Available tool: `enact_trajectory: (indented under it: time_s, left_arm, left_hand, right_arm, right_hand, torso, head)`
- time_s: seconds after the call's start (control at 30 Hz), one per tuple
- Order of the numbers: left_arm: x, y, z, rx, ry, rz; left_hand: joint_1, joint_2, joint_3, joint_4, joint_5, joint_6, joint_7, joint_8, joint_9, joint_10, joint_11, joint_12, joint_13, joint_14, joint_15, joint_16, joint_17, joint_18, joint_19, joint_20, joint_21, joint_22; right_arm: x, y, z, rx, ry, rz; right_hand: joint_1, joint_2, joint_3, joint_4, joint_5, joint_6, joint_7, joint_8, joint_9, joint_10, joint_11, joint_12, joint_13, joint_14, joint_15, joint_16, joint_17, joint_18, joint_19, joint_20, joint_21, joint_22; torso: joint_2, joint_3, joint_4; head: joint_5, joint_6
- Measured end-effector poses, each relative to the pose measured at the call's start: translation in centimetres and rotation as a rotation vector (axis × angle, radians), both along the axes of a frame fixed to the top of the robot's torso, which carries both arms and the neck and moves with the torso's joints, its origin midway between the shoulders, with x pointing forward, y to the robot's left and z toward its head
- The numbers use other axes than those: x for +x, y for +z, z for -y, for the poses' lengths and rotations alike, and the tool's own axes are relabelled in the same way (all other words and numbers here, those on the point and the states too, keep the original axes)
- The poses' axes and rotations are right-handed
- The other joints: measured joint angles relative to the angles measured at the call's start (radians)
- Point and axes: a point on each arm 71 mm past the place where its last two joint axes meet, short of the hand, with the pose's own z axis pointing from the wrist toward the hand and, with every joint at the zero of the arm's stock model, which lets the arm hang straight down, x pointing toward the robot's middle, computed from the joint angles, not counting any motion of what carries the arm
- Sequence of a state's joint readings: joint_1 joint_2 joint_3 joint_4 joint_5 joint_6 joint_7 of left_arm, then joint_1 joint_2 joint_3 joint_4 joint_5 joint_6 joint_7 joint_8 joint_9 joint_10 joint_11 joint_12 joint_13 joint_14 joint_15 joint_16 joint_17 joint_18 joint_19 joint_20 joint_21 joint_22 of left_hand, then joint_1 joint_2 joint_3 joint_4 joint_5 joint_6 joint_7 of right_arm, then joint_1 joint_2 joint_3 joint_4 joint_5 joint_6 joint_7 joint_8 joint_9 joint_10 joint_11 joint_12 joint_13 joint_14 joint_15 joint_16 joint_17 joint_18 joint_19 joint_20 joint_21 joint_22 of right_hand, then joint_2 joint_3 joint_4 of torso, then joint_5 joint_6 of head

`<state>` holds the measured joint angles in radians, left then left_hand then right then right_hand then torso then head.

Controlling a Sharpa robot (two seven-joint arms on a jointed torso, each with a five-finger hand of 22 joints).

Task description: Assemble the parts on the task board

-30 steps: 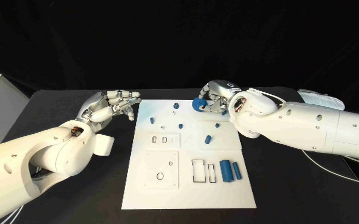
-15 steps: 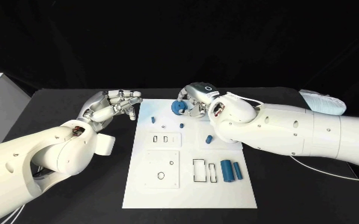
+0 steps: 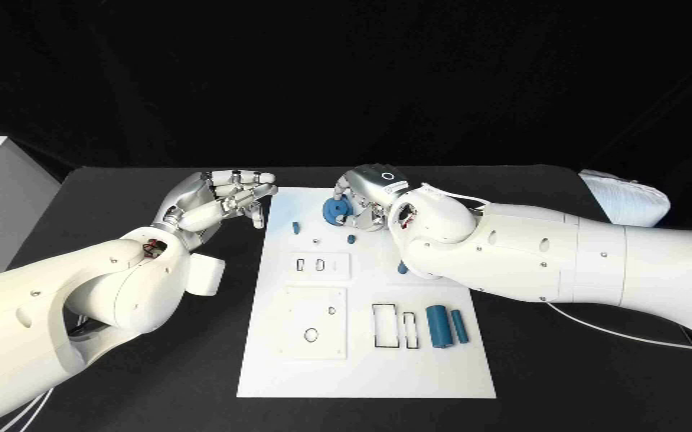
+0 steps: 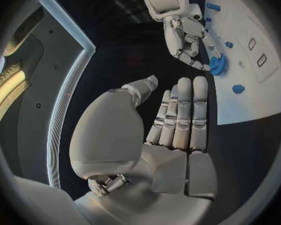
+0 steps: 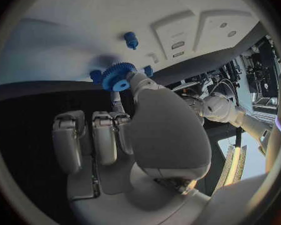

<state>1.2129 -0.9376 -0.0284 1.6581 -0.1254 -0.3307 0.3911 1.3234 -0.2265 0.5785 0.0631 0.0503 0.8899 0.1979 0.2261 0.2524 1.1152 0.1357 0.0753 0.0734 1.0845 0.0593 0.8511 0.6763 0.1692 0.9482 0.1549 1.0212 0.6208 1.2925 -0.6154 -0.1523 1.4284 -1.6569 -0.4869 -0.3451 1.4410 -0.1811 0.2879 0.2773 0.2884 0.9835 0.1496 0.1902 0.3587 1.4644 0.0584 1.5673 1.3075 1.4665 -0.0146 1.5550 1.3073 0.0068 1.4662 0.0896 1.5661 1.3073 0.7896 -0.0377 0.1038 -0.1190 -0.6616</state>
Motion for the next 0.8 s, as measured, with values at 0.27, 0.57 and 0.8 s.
enact_trajectory:
  time_s: [0.27,0.57,0.8]
  left_arm:
    - [0.01,-0.01,0.02,0.000,-0.001,0.000]
    - [0.02,-0.01,-0.05,0.000,0.000,-0.001]
    - [0.02,-0.01,-0.06,0.001,0.000,-0.001]
  left_hand:
    - [0.000,0.000,0.000,0.000,0.000,0.000,0.000,0.000,0.000,0.000,0.000,0.000,0.000,0.000,0.000,0.000,0.000,0.000,-0.001,-0.001,0.000,0.000]
    - [0.000,0.000,0.000,0.000,0.000,0.000,0.000,0.000,0.000,0.000,0.000,0.000,0.000,0.000,0.000,0.000,0.000,0.000,-0.001,-0.001,0.000,0.000]
    - [0.000,0.000,0.000,0.000,0.000,0.000,0.000,0.000,0.000,0.000,0.000,0.000,0.000,0.000,0.000,0.000,0.000,0.000,-0.001,-0.001,0.000,0.000]
  right_arm:
    - [0.44,-0.55,-0.08,-0.018,-0.011,-0.004]
    - [0.77,-0.80,0.01,-0.042,-0.021,-0.004]
    - [0.89,-0.84,-0.23,-0.050,-0.020,-0.002]
  right_hand:
    - [-0.008,-0.008,0.005,0.000,-0.001,0.002,-0.002,0.000,0.000,0.000,0.000,0.000,0.000,0.000,0.000,0.000,0.000,0.000,0.000,0.000,0.000,0.001]
    - [-0.011,-0.011,0.010,0.001,-0.008,0.003,-0.003,-0.001,0.000,0.000,0.000,0.000,0.000,0.000,0.000,0.000,0.001,0.000,0.000,0.000,0.000,0.001]
    - [-0.022,-0.022,0.015,0.004,-0.016,0.009,-0.009,-0.011,-0.003,0.000,0.000,0.000,0.001,0.000,0.000,0.000,0.001,0.000,0.000,0.000,0.000,0.001]
  torso:
    - [-0.001,0.0010,0.0000]
    - [-0.002,0.0012,-0.0012]
    - [-0.002,0.0012,-0.0012]
  head:
    - [0.006,0.004]
    - [0.005,0.000]
    - [0.005,0.000]
